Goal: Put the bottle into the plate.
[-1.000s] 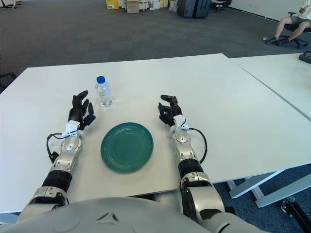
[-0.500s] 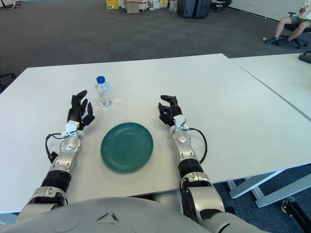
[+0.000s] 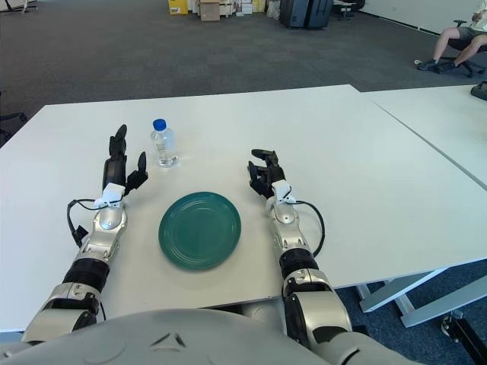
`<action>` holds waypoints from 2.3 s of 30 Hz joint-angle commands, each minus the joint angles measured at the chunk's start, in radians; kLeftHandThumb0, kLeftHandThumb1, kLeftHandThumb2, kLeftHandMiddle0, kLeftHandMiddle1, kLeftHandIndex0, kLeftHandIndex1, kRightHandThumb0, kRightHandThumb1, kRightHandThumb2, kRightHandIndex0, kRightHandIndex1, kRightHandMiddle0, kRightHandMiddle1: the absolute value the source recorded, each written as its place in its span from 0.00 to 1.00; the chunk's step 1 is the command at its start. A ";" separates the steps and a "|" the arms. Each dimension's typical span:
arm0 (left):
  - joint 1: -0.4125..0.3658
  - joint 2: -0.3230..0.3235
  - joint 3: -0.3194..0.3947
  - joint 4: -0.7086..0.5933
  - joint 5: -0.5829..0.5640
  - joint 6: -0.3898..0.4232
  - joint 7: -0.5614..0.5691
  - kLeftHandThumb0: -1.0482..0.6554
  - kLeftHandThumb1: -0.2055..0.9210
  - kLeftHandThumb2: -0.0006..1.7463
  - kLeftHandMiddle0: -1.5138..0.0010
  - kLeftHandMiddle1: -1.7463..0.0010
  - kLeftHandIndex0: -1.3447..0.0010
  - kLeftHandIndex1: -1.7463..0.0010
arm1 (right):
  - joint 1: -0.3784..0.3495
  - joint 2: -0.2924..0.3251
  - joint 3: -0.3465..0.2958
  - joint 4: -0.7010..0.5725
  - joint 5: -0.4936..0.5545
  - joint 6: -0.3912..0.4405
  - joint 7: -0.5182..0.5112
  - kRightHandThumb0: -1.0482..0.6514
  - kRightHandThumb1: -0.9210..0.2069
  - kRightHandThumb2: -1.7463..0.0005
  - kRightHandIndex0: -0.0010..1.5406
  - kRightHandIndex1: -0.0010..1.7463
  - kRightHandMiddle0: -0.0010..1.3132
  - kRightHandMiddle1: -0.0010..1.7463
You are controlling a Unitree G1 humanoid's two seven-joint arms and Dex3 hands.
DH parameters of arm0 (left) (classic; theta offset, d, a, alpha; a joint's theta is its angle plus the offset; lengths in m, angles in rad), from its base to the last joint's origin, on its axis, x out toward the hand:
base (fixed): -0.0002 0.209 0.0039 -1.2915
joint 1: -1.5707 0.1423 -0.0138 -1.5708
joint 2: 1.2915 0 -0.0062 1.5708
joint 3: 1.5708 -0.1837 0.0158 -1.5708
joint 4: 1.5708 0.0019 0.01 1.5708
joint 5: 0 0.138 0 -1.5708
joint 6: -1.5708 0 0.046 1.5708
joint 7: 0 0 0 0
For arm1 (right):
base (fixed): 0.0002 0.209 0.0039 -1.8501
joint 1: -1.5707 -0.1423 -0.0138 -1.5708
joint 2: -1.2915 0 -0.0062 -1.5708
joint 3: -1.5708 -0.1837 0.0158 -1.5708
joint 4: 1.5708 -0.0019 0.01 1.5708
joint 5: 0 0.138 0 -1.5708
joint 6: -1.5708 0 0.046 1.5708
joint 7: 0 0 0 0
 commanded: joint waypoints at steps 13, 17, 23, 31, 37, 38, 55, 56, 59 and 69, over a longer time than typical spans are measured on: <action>-0.113 0.011 -0.018 0.034 0.023 -0.013 0.011 0.00 0.95 0.04 1.00 1.00 1.00 1.00 | -0.034 -0.002 -0.010 0.026 0.000 -0.003 -0.022 0.21 0.00 0.63 0.20 0.48 0.00 0.61; -0.139 0.013 -0.019 0.040 0.024 -0.010 0.006 0.00 0.94 0.03 1.00 1.00 1.00 1.00 | -0.040 -0.005 -0.012 0.035 0.007 -0.008 -0.013 0.21 0.00 0.63 0.20 0.48 0.00 0.61; -0.176 0.016 -0.027 0.057 0.026 -0.008 0.001 0.00 0.94 0.03 1.00 1.00 1.00 1.00 | -0.043 -0.007 -0.015 0.025 0.012 0.009 -0.006 0.20 0.00 0.63 0.19 0.47 0.00 0.59; -0.223 0.008 -0.035 0.095 -0.001 0.006 -0.040 0.00 0.94 0.02 1.00 1.00 1.00 1.00 | -0.040 -0.004 -0.012 -0.003 0.002 0.031 -0.022 0.21 0.00 0.64 0.19 0.47 0.00 0.58; -0.240 0.005 -0.039 0.111 -0.004 0.017 -0.054 0.00 0.95 0.02 1.00 1.00 1.00 1.00 | -0.040 -0.007 -0.009 -0.010 0.000 0.036 -0.024 0.22 0.00 0.64 0.20 0.48 0.00 0.58; -0.242 0.005 -0.040 0.113 -0.004 0.020 -0.055 0.00 0.95 0.02 1.00 1.00 1.00 1.00 | -0.040 -0.007 -0.009 -0.010 0.000 0.035 -0.024 0.22 0.00 0.64 0.20 0.48 0.00 0.58; -0.392 -0.056 -0.005 0.380 -0.085 0.151 -0.056 0.00 0.98 0.02 1.00 1.00 1.00 1.00 | -0.052 -0.017 -0.016 0.010 0.012 0.033 -0.008 0.21 0.00 0.64 0.20 0.49 0.00 0.59; -0.405 -0.057 -0.002 0.407 -0.086 0.155 -0.048 0.00 0.98 0.02 1.00 1.00 1.00 1.00 | -0.054 -0.018 -0.018 0.013 0.015 0.033 -0.003 0.21 0.00 0.64 0.20 0.49 0.00 0.59; -0.439 -0.058 0.005 0.472 -0.086 0.169 -0.026 0.00 0.99 0.03 1.00 1.00 1.00 1.00 | -0.057 -0.019 -0.022 0.020 0.021 0.031 0.007 0.21 0.00 0.64 0.20 0.49 0.00 0.59; -0.522 -0.054 -0.002 0.602 -0.071 0.254 0.064 0.00 1.00 0.07 1.00 1.00 1.00 1.00 | -0.062 -0.015 -0.033 0.033 0.024 0.009 0.019 0.23 0.00 0.65 0.20 0.49 0.00 0.59</action>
